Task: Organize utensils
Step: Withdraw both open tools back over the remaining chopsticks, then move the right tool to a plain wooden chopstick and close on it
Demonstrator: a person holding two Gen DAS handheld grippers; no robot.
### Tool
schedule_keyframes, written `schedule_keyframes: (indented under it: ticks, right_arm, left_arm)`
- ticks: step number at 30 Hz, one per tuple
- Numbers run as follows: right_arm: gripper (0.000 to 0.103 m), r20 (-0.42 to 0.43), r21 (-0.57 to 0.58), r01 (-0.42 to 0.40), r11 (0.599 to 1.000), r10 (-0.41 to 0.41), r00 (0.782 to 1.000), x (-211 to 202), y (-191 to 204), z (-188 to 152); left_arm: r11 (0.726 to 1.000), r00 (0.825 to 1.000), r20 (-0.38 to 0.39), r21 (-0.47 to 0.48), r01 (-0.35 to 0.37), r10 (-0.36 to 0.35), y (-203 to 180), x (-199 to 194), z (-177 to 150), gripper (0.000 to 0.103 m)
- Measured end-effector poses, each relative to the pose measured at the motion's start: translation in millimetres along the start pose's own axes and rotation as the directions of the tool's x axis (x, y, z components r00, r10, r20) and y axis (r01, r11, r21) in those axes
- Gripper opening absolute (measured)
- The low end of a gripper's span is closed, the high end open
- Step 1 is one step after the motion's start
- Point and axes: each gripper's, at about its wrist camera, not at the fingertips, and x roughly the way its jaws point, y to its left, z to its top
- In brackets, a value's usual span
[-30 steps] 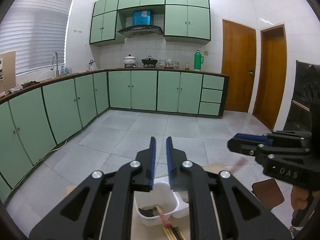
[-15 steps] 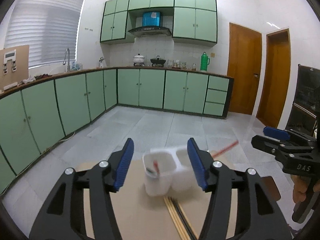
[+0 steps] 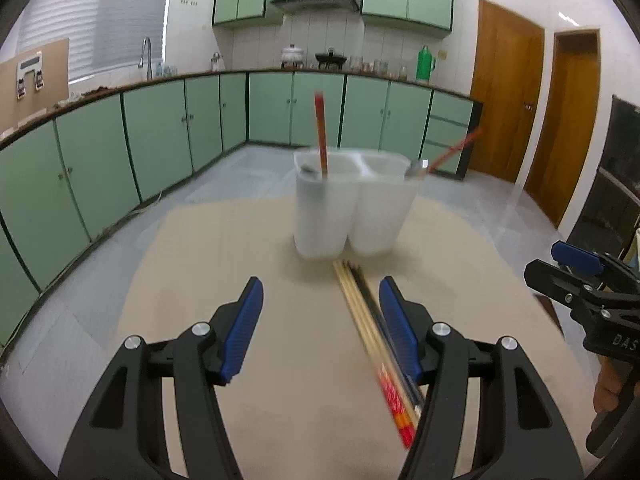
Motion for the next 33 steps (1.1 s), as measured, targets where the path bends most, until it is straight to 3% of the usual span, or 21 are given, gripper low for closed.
schedule_keyframes:
  ticks: [13,21,33]
  right_arm:
    - [0.079,-0.146,-0.014,0.002,1.0,-0.004,0.989,13,22,-69]
    - [0.071,-0.232,-0.068,0.002,0.998,-0.018,0.973,21,32,-97]
    - [0.067,-0.267,-0.107,0.0,0.994,-0.029,0.963,25,39,-106]
  left_arm:
    - [1.0,0.987,-0.163,0.006,-0.017,0.018,-4,13,-70,0.059]
    - [1.0,0.977,-0.211,0.01,-0.027,0.029,-5,16,-83,0.062]
    - [0.999,0.971,-0.236,0.009,-0.031,0.032,-7,20,-90,0.065]
